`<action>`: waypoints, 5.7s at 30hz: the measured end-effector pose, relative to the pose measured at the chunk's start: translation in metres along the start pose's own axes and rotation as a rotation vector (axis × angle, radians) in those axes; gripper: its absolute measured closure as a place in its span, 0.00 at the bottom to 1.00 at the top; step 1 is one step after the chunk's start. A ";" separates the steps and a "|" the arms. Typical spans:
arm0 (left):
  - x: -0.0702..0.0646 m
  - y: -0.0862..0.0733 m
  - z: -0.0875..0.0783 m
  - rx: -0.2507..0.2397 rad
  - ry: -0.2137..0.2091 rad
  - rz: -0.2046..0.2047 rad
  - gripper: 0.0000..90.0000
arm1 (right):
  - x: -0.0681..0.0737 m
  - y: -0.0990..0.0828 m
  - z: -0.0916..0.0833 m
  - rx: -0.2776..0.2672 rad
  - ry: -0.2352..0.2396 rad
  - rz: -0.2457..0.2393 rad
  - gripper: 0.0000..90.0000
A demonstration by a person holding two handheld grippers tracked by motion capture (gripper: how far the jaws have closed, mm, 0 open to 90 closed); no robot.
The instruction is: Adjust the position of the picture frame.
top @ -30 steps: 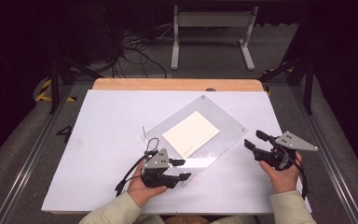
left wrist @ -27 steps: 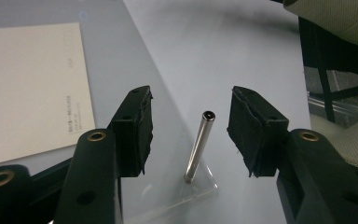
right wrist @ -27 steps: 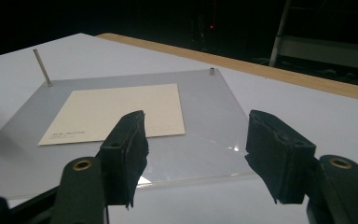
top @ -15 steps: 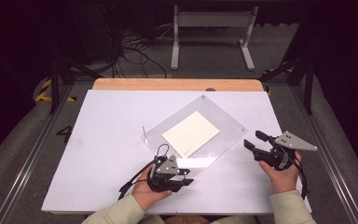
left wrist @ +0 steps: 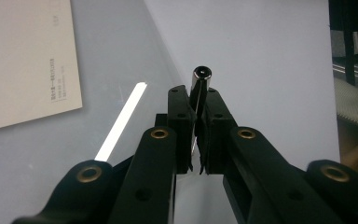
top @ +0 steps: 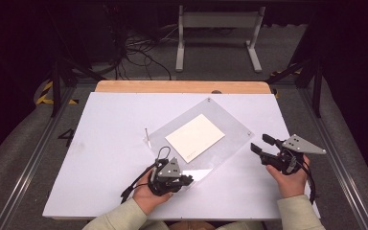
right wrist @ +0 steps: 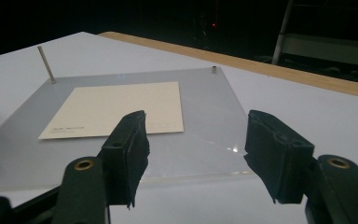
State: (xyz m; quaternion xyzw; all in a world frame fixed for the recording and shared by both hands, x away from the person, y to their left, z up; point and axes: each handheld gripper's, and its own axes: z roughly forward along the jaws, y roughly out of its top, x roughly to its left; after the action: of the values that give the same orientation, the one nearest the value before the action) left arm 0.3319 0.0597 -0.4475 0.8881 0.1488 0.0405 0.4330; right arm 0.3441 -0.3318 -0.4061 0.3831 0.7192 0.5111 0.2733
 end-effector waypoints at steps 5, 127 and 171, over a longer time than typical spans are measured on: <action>0.009 -0.008 -0.018 -0.006 0.041 -0.035 0.94 | 0.001 0.002 0.004 0.003 0.010 0.000 0.44; 0.055 -0.086 -0.116 -0.043 0.341 -0.413 0.55 | 0.098 -0.023 0.045 0.523 0.498 -0.243 0.92; 0.146 -0.028 -0.049 -0.103 0.458 -0.468 0.90 | 0.110 -0.027 0.039 0.498 0.496 -0.272 0.92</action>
State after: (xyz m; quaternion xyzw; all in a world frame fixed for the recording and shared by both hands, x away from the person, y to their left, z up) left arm 0.4542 0.1569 -0.4472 0.7746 0.4398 0.1459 0.4304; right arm 0.3062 -0.2250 -0.4445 0.2034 0.9102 0.3567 0.0546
